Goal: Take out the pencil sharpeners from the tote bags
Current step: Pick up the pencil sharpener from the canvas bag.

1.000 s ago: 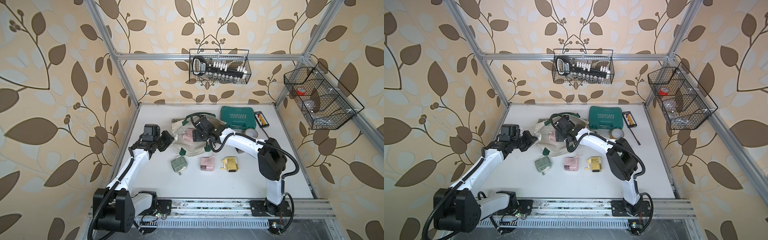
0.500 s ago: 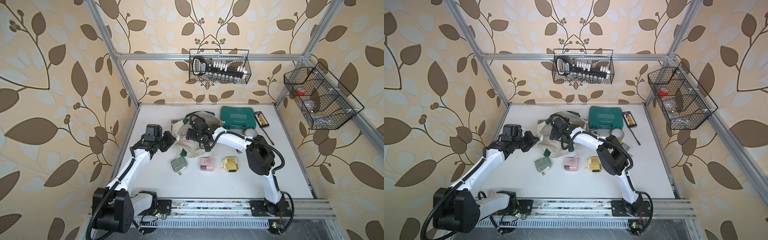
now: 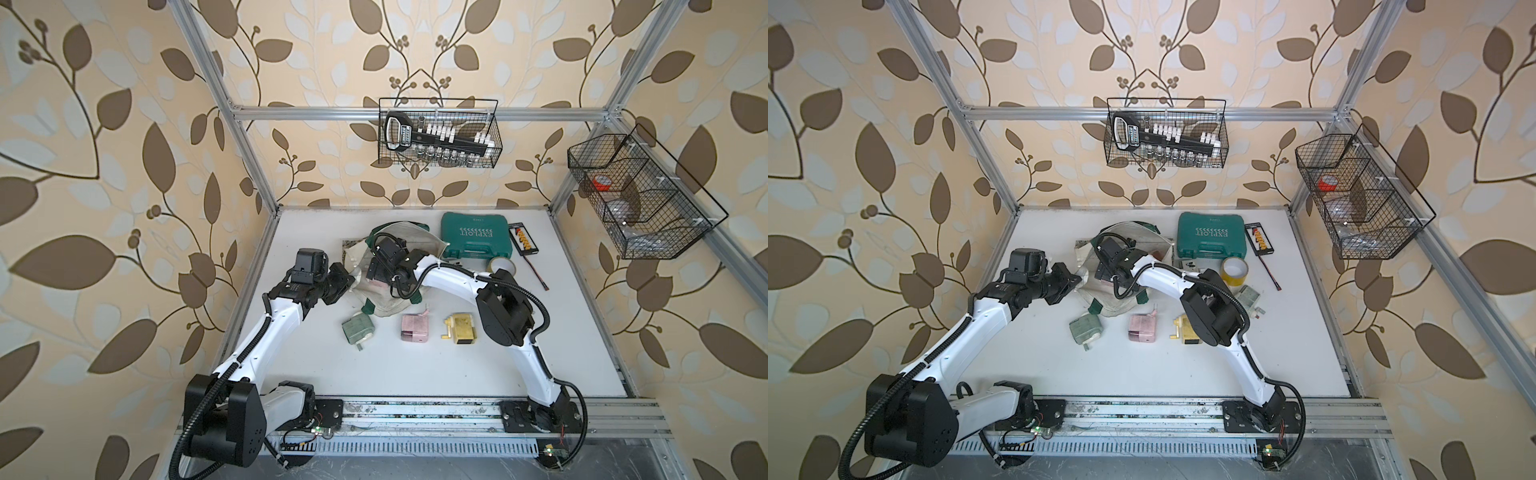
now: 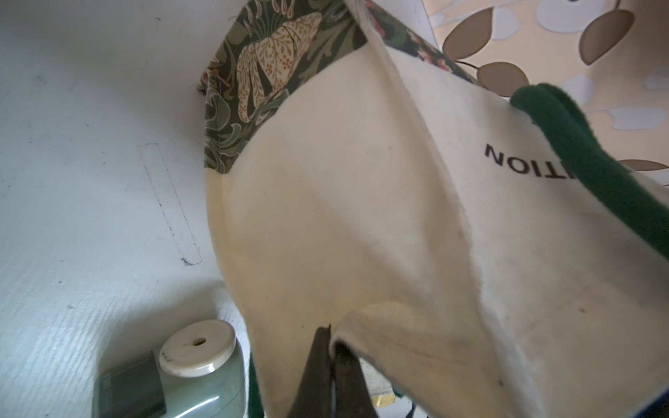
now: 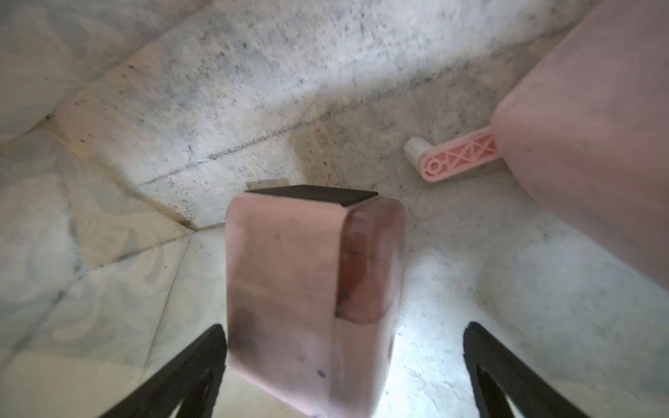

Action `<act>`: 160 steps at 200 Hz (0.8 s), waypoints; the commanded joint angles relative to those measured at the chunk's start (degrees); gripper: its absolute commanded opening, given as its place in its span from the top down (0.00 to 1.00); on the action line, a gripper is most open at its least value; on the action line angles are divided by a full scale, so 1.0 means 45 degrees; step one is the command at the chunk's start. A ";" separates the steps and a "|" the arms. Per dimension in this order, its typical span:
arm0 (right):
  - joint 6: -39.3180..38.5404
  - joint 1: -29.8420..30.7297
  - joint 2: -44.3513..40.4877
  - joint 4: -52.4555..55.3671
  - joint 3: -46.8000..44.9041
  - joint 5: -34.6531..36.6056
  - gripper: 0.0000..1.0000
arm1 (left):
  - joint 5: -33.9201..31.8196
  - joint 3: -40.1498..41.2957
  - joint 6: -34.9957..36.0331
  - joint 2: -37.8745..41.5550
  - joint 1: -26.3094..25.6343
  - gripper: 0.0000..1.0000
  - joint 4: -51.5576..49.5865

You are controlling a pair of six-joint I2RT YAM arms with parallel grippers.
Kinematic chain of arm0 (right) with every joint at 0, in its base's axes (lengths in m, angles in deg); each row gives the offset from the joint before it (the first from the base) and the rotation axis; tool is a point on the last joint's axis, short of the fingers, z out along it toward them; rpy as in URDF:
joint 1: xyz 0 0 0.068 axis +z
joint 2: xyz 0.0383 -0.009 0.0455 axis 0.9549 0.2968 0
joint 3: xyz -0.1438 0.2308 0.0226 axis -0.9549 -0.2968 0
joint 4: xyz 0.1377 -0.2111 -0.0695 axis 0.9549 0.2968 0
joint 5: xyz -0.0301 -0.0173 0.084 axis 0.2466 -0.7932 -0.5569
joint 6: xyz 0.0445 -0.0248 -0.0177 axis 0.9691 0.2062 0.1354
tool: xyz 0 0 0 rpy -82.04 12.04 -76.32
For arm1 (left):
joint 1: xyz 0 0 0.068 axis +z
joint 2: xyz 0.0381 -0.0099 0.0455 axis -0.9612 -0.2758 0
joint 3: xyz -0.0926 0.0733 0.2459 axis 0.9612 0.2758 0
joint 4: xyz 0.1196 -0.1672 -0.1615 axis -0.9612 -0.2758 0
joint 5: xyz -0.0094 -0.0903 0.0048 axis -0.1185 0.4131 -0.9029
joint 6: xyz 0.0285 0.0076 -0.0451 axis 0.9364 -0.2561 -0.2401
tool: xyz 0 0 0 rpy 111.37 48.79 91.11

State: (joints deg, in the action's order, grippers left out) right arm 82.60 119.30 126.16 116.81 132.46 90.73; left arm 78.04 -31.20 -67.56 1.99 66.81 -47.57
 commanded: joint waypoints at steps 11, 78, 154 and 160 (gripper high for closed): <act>0.0341 0.0119 0.0539 0.0537 0.0996 0.0327 0.00 | 0.0170 -0.0246 -0.0139 0.0261 -0.0184 1.00 -0.0109; -0.0101 0.0070 0.2304 0.1657 0.2915 0.0800 0.12 | 0.0158 -0.0306 -0.0154 0.0254 -0.0221 1.00 -0.0133; -0.0477 0.0099 0.1765 0.1370 0.2430 0.1328 0.29 | 0.0150 -0.0335 -0.0120 0.0144 -0.0221 1.00 -0.0157; -0.0511 0.0101 0.1713 0.1343 0.2368 0.1376 0.29 | 0.0150 -0.0333 -0.0120 0.0138 -0.0221 1.00 -0.0156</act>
State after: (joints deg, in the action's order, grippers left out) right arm 81.33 119.39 135.43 120.85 144.37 94.56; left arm 77.87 -31.20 -67.65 1.96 66.77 -47.02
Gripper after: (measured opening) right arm 0.729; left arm 0.046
